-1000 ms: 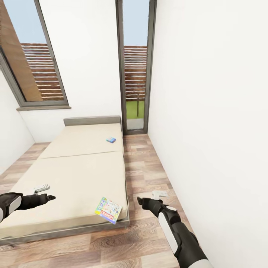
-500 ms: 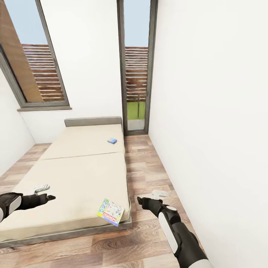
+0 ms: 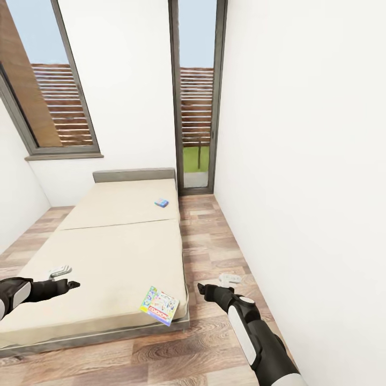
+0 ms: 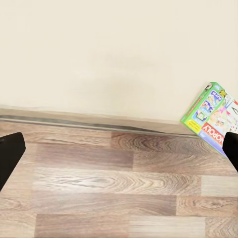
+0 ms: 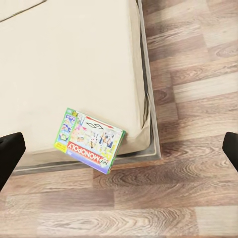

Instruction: Put all the toys in the child's room - the three board games (two on the bed and one on the table), the two jigsaw puzzles on the table, and the tennis ball on the table - inside the toy box on the table in the child's room.

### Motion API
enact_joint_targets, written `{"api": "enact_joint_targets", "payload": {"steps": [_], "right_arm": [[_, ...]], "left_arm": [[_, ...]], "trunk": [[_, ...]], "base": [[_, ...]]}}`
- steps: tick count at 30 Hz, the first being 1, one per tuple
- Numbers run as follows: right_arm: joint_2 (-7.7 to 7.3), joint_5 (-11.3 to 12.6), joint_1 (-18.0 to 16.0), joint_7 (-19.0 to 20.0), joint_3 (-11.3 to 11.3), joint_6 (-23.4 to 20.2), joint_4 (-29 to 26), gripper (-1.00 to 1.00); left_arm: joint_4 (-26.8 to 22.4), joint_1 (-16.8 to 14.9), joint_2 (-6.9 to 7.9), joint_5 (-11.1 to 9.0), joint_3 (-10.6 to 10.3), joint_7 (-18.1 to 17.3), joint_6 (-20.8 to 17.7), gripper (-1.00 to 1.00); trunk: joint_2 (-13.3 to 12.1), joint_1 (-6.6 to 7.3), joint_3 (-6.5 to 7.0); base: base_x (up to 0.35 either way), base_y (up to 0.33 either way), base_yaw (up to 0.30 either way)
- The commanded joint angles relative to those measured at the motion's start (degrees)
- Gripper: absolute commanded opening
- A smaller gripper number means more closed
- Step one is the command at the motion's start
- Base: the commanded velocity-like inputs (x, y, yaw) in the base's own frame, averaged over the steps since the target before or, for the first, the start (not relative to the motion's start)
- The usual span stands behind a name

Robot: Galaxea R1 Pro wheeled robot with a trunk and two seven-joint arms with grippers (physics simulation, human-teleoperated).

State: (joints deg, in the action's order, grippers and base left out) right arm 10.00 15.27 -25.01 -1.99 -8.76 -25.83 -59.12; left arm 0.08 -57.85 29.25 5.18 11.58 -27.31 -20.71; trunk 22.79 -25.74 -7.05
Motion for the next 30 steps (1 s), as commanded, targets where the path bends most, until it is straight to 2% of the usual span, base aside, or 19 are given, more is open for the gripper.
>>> {"api": "enact_joint_targets", "payload": {"steps": [1,13,30], "right_arm": [[0.0,0.38,-0.04,-0.21,-0.03,-0.23,-0.09,1.0],[0.0,0.38,-0.04,-0.21,-0.03,0.47,-0.2,1.0],[0.0,0.38,-0.04,-0.21,-0.03,1.02,-0.12,1.0]], "left_arm": [[0.01,-0.07,0.02,0.54,0.49,-0.19,-0.26,1.0],[0.01,-0.07,0.02,0.62,0.55,-0.19,-0.23,1.0],[-0.11,-0.07,0.11,0.71,0.55,-0.19,-0.21,1.0]], "trunk": [[0.13,-0.04,-0.13],[0.13,-0.04,0.43],[0.13,-0.04,1.96]], "base": [[0.0,0.02,0.0],[0.0,0.169,-0.03],[-0.023,0.018,-0.05]]}}
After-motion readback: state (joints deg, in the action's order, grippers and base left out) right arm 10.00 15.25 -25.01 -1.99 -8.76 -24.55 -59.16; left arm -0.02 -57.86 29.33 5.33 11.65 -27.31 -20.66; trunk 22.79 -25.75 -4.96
